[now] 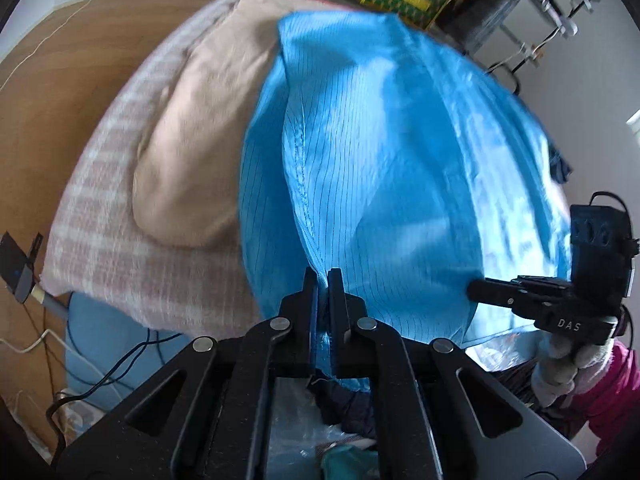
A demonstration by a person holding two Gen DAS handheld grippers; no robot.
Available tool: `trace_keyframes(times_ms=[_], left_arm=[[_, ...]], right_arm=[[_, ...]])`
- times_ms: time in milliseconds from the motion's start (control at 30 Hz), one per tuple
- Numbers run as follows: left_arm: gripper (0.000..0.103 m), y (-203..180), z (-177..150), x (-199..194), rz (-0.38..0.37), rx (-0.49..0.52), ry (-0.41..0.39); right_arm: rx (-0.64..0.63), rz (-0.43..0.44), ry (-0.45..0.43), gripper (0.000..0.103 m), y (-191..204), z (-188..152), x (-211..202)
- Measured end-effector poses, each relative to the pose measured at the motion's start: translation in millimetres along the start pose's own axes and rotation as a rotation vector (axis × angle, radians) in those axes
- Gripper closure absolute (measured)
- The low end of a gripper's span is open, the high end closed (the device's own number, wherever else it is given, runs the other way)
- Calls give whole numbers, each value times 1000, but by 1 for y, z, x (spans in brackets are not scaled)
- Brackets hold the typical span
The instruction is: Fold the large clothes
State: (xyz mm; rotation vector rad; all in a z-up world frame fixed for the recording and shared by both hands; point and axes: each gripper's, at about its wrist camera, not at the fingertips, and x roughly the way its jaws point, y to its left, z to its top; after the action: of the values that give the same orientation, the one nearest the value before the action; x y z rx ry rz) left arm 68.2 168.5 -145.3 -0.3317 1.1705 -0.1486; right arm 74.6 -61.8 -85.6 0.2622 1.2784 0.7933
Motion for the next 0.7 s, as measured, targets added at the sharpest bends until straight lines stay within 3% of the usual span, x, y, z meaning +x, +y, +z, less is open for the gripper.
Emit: trace_keyframes(times_ms=[100, 267, 367, 433, 500, 700], left_arm=[[101, -6, 4, -1, 20, 3, -24], [101, -3, 9, -33, 18, -14, -136], [101, 6, -2, -11, 57, -7, -52], [101, 9, -8, 10, 94, 7, 22], [101, 9, -8, 15, 104, 13, 31], [101, 11, -11, -29, 86, -20, -133]], right_arm=[[15, -22, 17, 102, -3, -2, 13], [-18, 33, -58, 102, 9, 7, 1], [-64, 0, -29, 102, 17, 4, 6], [-66, -45, 17, 102, 0, -4, 14], [-37, -53, 42, 102, -12, -3, 27], [-28, 4, -3, 102, -13, 4, 13]])
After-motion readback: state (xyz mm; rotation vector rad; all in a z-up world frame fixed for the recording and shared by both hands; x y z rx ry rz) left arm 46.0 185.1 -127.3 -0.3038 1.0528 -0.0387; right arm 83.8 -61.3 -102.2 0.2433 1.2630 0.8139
